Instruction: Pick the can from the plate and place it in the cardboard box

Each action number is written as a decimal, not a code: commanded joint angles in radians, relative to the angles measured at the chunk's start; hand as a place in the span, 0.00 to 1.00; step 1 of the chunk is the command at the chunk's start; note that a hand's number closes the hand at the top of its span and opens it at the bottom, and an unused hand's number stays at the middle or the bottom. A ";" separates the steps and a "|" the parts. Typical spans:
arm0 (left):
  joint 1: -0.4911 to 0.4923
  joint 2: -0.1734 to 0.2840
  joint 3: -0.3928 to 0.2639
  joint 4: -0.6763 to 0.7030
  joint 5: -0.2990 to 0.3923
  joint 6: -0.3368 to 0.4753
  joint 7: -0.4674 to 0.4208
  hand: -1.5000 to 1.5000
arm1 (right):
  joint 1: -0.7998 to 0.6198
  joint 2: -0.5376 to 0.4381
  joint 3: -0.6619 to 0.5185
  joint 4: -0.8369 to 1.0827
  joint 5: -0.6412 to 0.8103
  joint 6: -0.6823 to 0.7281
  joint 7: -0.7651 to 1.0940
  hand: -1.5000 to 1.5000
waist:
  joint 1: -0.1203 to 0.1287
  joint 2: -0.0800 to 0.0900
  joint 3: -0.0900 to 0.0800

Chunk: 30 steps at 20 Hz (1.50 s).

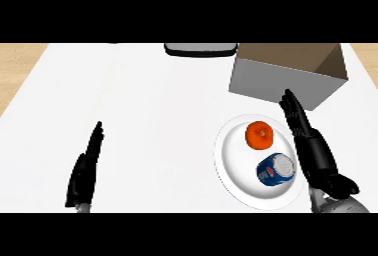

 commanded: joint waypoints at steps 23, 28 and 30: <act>-0.313 0.186 0.058 -0.081 0.066 -0.402 -0.001 0.50 | -0.143 -0.655 -0.229 -0.020 0.245 0.636 -0.375 0.00 | -0.030 0.022 -0.015; -0.282 0.197 0.077 -0.083 0.068 -0.420 -0.015 0.50 | -0.152 -0.702 -0.131 -0.210 0.355 0.691 -0.199 0.00 | -0.029 0.018 -0.016; -0.295 0.185 0.082 -0.105 0.072 -0.414 0.014 0.50 | -0.127 -0.705 -0.091 -0.289 0.389 0.719 -0.138 0.00 | -0.035 0.016 -0.016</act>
